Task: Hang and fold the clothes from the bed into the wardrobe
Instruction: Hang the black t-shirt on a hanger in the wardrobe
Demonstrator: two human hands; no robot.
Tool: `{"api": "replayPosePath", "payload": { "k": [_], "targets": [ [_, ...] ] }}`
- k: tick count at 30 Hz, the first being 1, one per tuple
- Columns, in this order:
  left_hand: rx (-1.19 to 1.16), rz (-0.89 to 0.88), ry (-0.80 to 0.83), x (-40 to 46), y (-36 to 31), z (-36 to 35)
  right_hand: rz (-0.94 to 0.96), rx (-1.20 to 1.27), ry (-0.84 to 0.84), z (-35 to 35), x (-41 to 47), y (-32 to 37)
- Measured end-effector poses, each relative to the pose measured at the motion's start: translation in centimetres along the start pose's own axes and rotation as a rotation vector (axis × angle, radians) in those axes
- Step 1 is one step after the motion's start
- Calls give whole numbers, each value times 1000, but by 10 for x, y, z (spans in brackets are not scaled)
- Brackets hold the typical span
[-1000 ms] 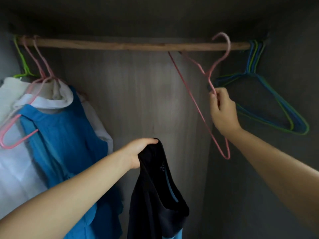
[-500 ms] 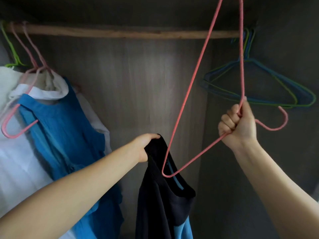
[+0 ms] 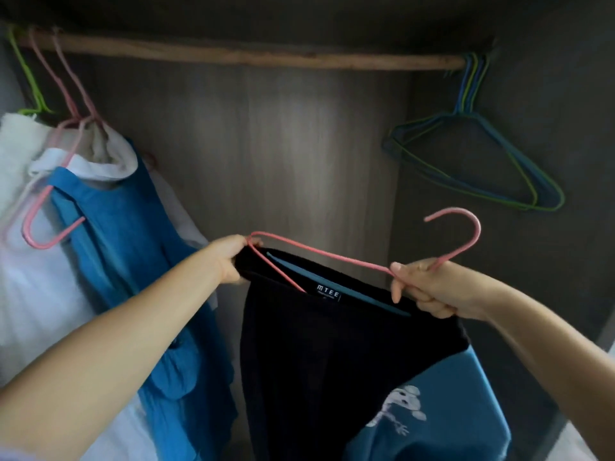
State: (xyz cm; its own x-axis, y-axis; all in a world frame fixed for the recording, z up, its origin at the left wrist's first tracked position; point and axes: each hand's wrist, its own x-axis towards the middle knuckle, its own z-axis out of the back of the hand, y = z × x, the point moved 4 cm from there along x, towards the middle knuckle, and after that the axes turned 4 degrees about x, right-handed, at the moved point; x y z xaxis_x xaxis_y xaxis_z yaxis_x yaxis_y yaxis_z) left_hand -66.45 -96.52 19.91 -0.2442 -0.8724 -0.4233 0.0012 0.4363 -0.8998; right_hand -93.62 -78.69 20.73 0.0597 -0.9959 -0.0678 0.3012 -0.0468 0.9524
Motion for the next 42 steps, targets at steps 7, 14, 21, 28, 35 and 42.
{"api": "replayPosePath", "payload": {
  "k": [7, 14, 21, 28, 35, 42],
  "targets": [
    [517, -389, -52, 7, 17, -30, -213, -389, 43, 6, -18, 1],
    [988, -784, -16, -4, 19, -99, -333, -66, 22, -31, 11, 7],
    [1202, -771, 27, -42, 13, -71, -335, 448, -36, -52, 69, 52],
    [605, -782, 87, -141, -30, -73, 30, 430, 17, -102, 123, 200],
    [532, -838, -375, -169, -99, -9, 460, 282, 74, -163, 142, 296],
    [788, -704, -834, -154, -156, 64, 532, -261, -83, -218, 191, 333]
  ]
}}
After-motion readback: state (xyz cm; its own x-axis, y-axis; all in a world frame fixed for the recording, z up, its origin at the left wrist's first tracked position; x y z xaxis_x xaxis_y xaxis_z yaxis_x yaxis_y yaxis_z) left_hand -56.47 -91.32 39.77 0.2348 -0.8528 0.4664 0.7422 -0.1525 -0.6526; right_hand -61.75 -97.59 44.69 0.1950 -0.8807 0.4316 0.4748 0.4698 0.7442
